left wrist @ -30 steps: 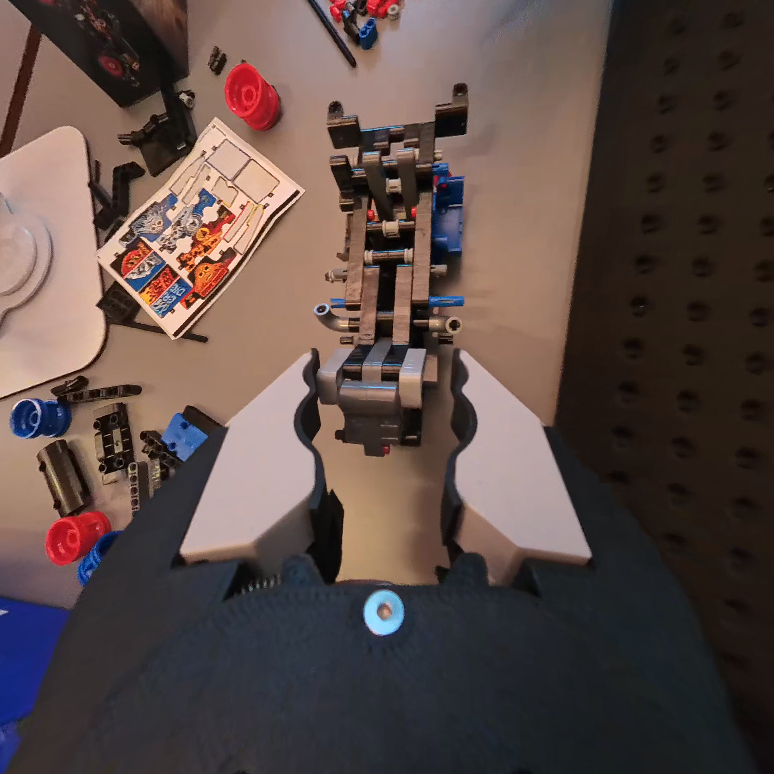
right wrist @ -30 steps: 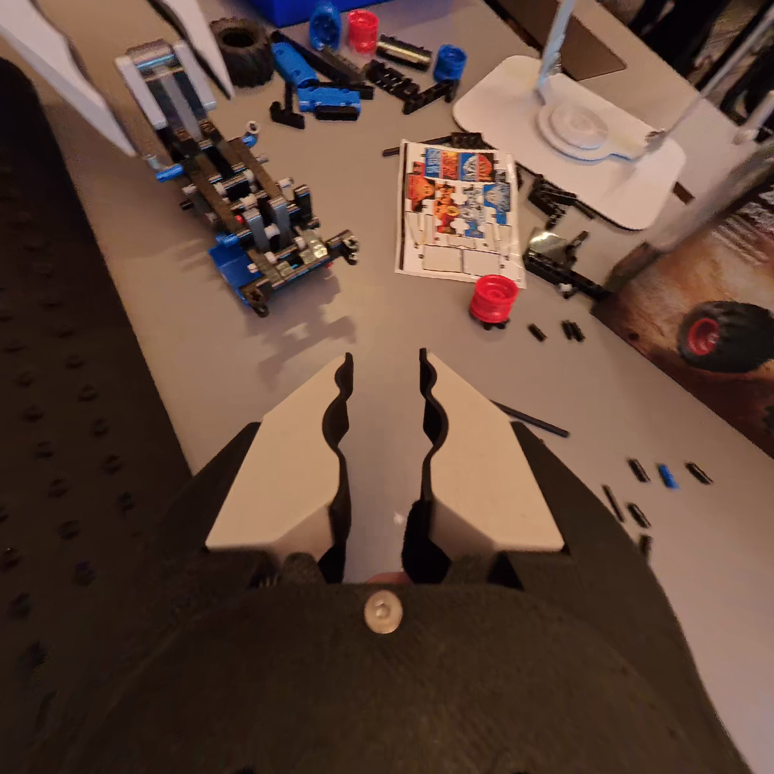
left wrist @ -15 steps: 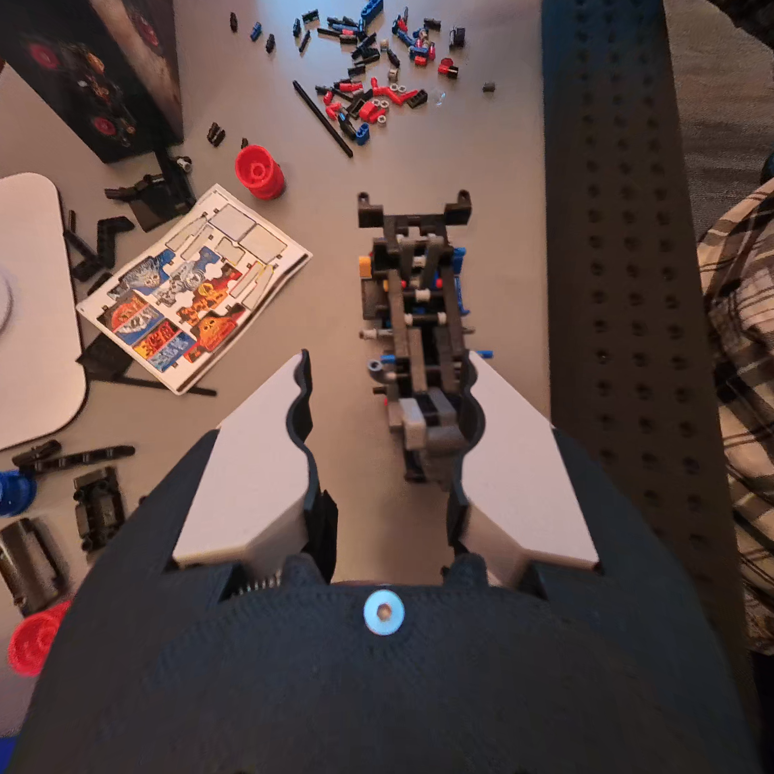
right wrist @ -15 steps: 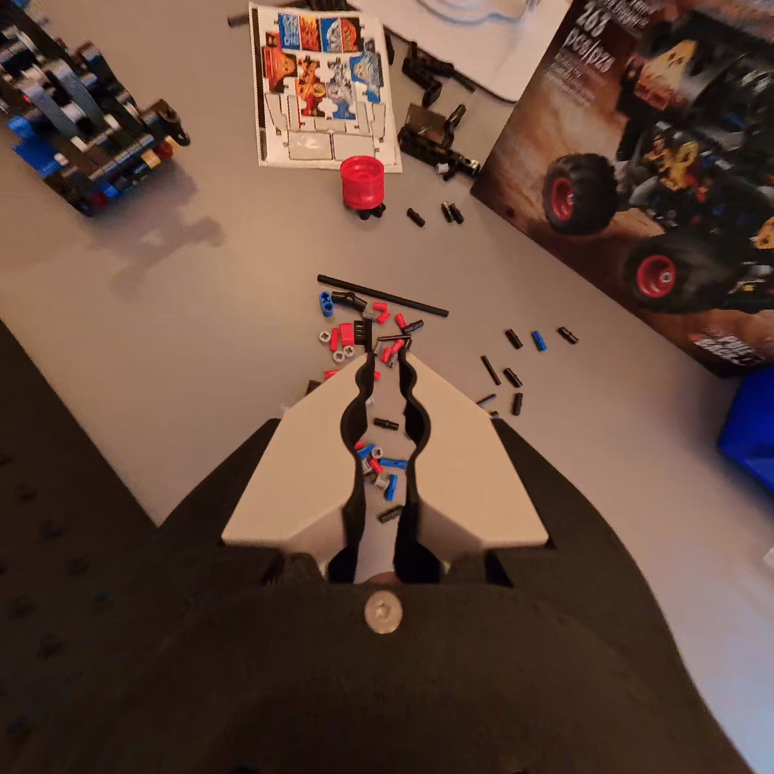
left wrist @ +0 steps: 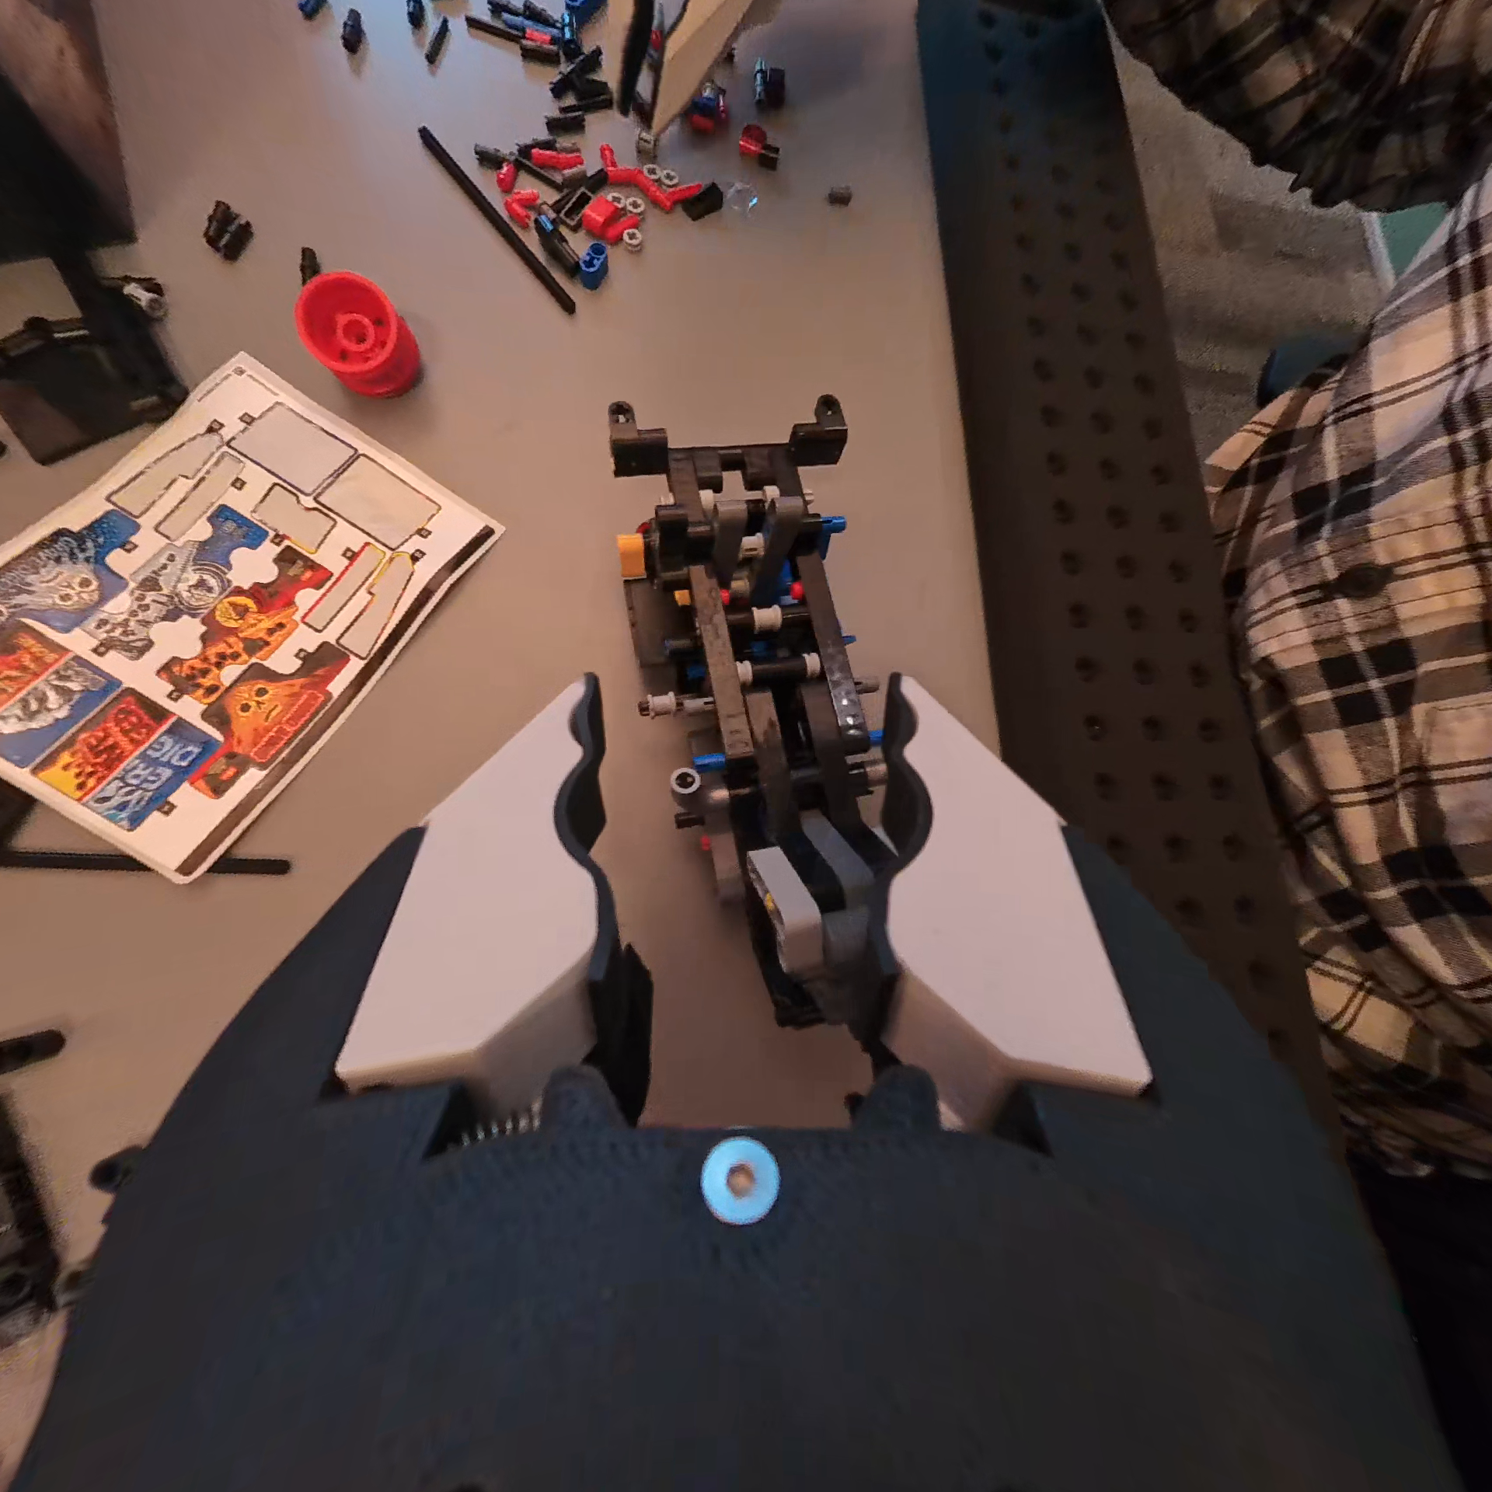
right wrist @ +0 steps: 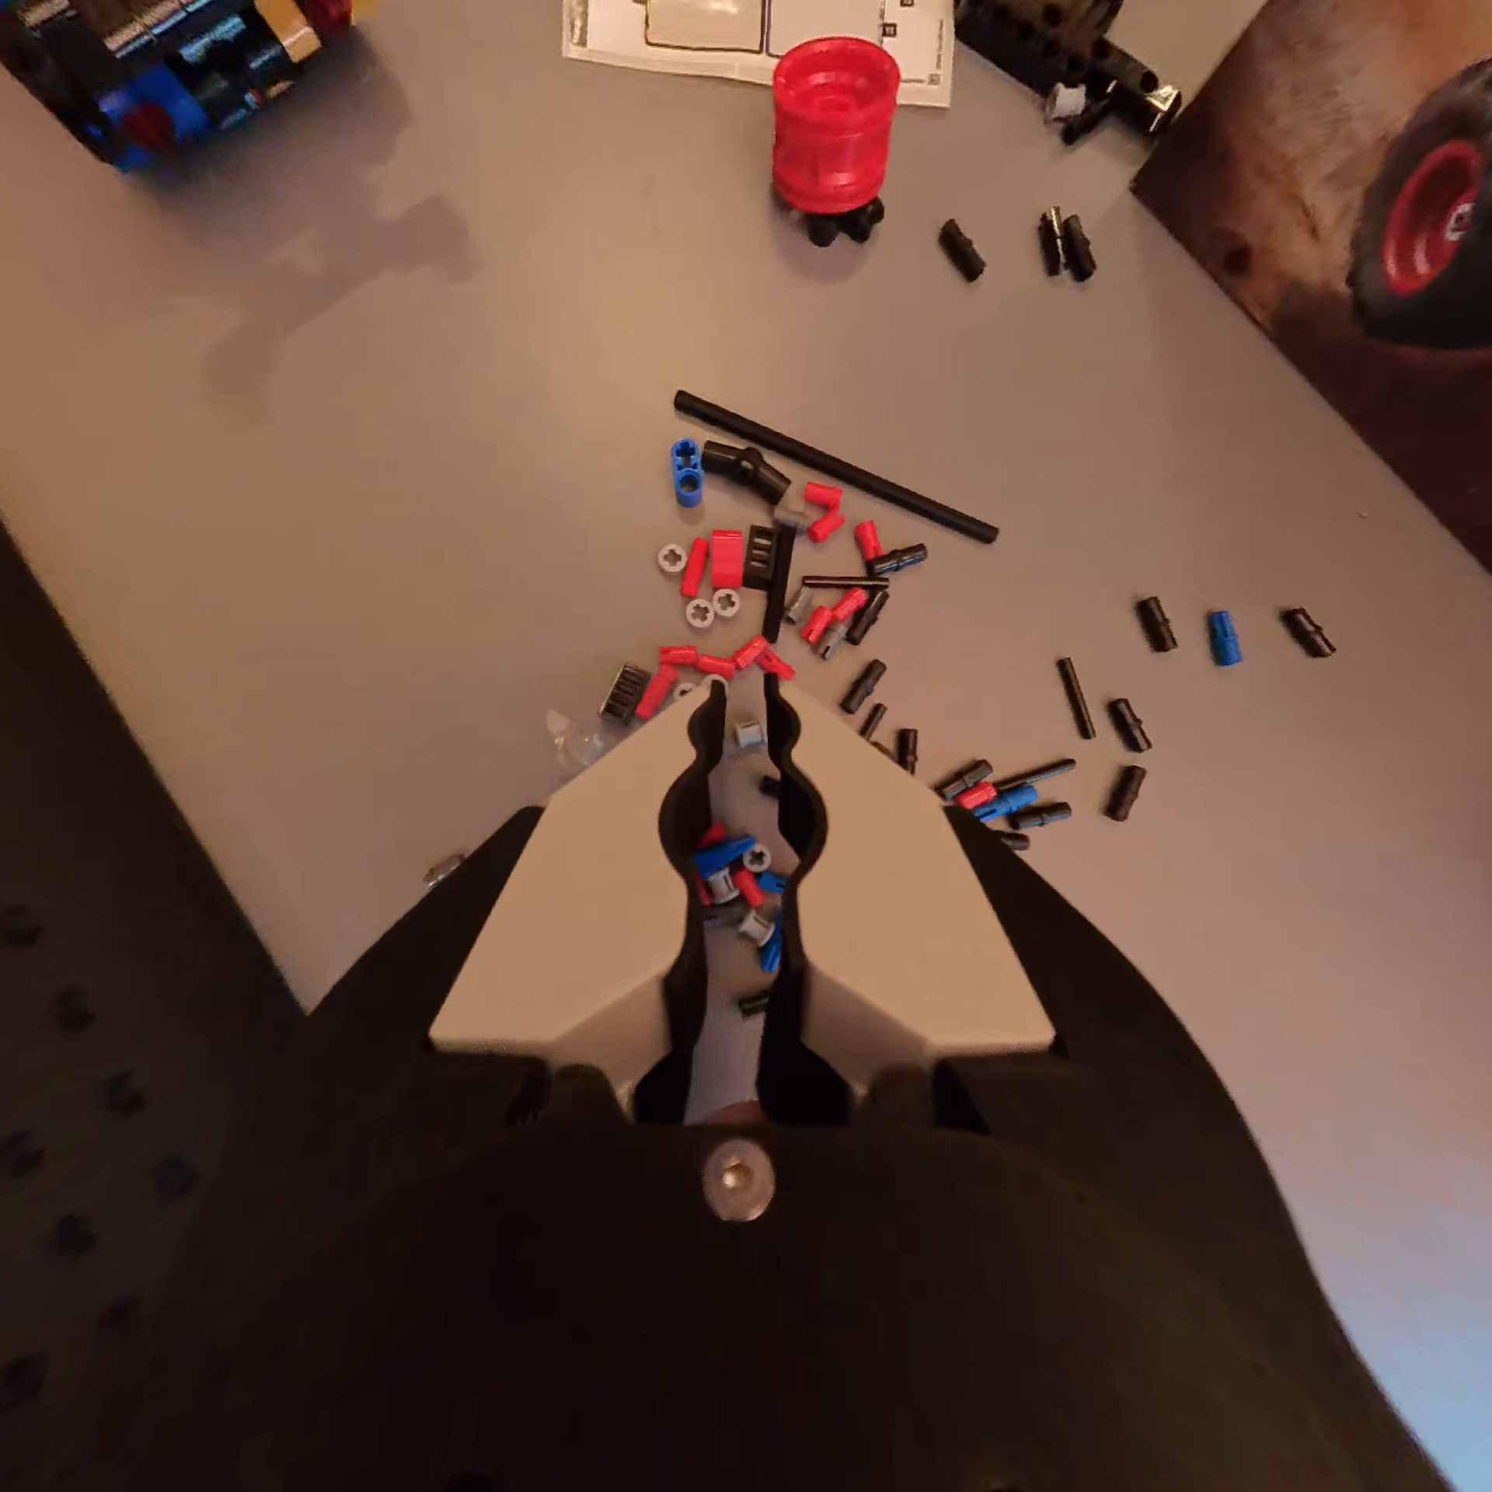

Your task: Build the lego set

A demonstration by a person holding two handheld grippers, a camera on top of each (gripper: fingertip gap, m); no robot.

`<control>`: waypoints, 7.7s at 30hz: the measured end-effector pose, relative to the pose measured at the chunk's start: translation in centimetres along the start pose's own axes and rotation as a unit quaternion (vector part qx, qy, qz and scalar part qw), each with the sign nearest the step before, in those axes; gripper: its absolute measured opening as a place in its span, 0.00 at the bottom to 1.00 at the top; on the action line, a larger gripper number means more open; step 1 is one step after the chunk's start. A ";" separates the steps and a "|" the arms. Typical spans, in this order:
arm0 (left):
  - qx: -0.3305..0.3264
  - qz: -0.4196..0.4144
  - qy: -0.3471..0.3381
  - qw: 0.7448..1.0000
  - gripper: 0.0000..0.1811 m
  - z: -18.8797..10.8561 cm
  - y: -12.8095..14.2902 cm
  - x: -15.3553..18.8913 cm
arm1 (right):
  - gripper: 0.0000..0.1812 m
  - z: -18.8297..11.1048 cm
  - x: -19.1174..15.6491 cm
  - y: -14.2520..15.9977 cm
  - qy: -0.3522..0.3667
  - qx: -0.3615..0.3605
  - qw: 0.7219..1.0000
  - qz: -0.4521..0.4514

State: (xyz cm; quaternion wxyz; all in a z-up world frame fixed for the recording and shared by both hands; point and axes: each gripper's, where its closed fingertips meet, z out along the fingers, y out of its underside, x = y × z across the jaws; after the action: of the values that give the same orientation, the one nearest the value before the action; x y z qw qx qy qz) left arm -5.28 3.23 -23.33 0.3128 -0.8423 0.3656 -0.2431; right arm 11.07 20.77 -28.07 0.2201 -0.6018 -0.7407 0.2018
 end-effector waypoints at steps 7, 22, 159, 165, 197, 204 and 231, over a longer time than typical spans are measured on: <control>0.011 -0.013 0.003 1.000 0.35 0.1 -0.2 0.3 | 0.04 0.1 -1.8 0.3 -0.029 -0.009 0.999 -0.018; -0.002 0.003 0.019 1.000 0.35 0.9 -0.9 1.3 | 0.03 0.6 -2.3 0.9 -0.023 -0.007 0.996 0.085; 0.082 0.465 -0.368 0.801 0.01 1.3 -11.9 -0.6 | 0.01 -4.1 -7.9 -17.8 -0.153 0.313 0.937 0.014; 0.121 0.437 -0.354 0.818 0.01 0.7 -12.6 -0.2 | 0.02 -4.8 -8.2 -18.4 -0.135 0.338 0.931 -0.005; 0.051 -0.018 0.121 0.991 0.23 6.9 -5.0 -1.8 | 0.01 3.5 -6.7 -13.8 -0.062 0.007 0.946 -0.319; 0.068 -0.037 0.127 0.989 0.14 7.5 -4.9 -2.4 | 0.01 3.3 -7.0 -13.2 -0.080 -0.044 0.926 -0.366; 0.098 0.000 0.137 0.986 0.09 8.0 -5.3 -1.9 | 0.00 3.1 -7.7 -12.3 -0.166 -0.108 0.896 -0.397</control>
State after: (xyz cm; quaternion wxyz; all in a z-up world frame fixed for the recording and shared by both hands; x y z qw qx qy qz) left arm 1.08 10.35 -25.46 0.3410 -0.7662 0.3795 -0.3907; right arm 0.76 10.74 -24.33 0.0895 -0.2355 -0.9612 0.1127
